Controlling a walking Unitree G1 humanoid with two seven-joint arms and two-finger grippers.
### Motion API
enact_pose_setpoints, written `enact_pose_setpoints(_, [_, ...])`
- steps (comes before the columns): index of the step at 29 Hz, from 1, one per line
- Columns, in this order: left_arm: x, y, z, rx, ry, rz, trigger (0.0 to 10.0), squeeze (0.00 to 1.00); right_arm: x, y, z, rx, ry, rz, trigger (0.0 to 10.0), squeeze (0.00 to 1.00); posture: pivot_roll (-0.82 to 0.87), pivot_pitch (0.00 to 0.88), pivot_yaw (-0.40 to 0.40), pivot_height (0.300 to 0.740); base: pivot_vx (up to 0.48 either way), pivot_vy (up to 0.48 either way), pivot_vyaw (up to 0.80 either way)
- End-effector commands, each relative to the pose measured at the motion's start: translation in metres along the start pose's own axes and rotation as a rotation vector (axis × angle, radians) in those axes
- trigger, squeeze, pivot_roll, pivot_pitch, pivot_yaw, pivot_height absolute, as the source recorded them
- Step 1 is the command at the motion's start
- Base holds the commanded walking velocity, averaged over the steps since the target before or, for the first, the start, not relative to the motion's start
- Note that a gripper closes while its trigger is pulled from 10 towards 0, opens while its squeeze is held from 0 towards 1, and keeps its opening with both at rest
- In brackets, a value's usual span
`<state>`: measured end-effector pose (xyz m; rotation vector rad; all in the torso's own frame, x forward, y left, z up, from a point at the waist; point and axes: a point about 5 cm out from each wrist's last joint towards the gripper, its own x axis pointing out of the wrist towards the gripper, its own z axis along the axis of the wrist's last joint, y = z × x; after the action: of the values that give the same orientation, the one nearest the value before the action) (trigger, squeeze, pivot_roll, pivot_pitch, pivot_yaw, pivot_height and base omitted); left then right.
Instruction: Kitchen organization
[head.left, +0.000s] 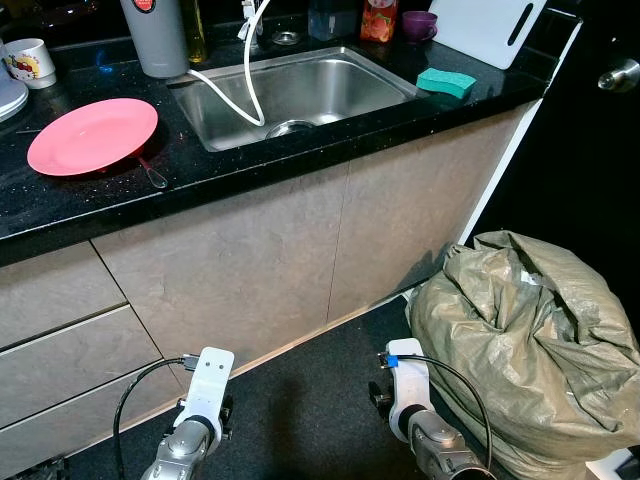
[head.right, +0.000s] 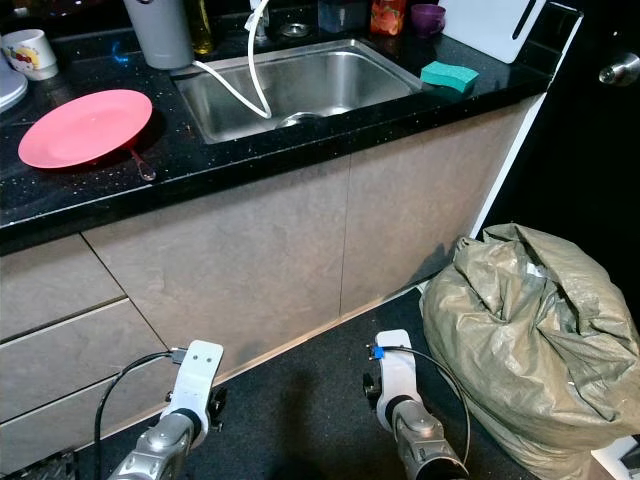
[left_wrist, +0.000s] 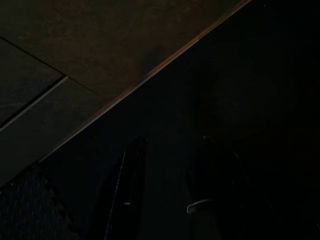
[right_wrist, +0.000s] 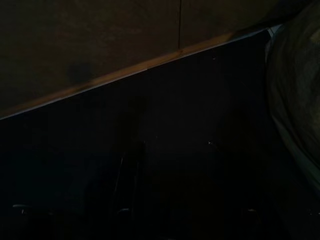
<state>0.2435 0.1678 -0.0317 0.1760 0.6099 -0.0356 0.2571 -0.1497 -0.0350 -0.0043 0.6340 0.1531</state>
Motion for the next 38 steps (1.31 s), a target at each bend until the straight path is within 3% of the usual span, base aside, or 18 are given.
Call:
enact_pose_setpoints(1, [0.000,-0.002,-0.001,-0.010,0.005,-0.002,10.0,0.00,-0.001,0.000,-0.004,0.015,0.017,-0.002,10.0,0.00,0.01,0.087,-0.005,0.740,0.000,0.000,0.00])
enact_pose_setpoints(26, [0.000,-0.001,0.000,-0.010,0.004,-0.006,10.0,0.00,0.000,-0.001,-0.001,0.003,0.004,-0.007,10.0,0.00,0.00,0.074,0.003,0.740,0.000,0.000,0.00])
enact_pose_setpoints(37, [0.002,0.002,0.045,-0.025,-0.194,-0.054,10.0,0.00,0.000,0.000,-0.001,0.004,0.001,-0.003,10.0,0.00,0.01,0.075,-0.004,0.740,0.000,0.000,0.00])
enact_pose_setpoints(38, [0.002,0.001,0.054,-0.040,-0.224,-0.103,10.0,0.00,0.000,0.000,-0.001,0.002,0.002,-0.003,10.0,0.00,0.01,0.074,-0.005,0.740,0.000,0.000,0.00])
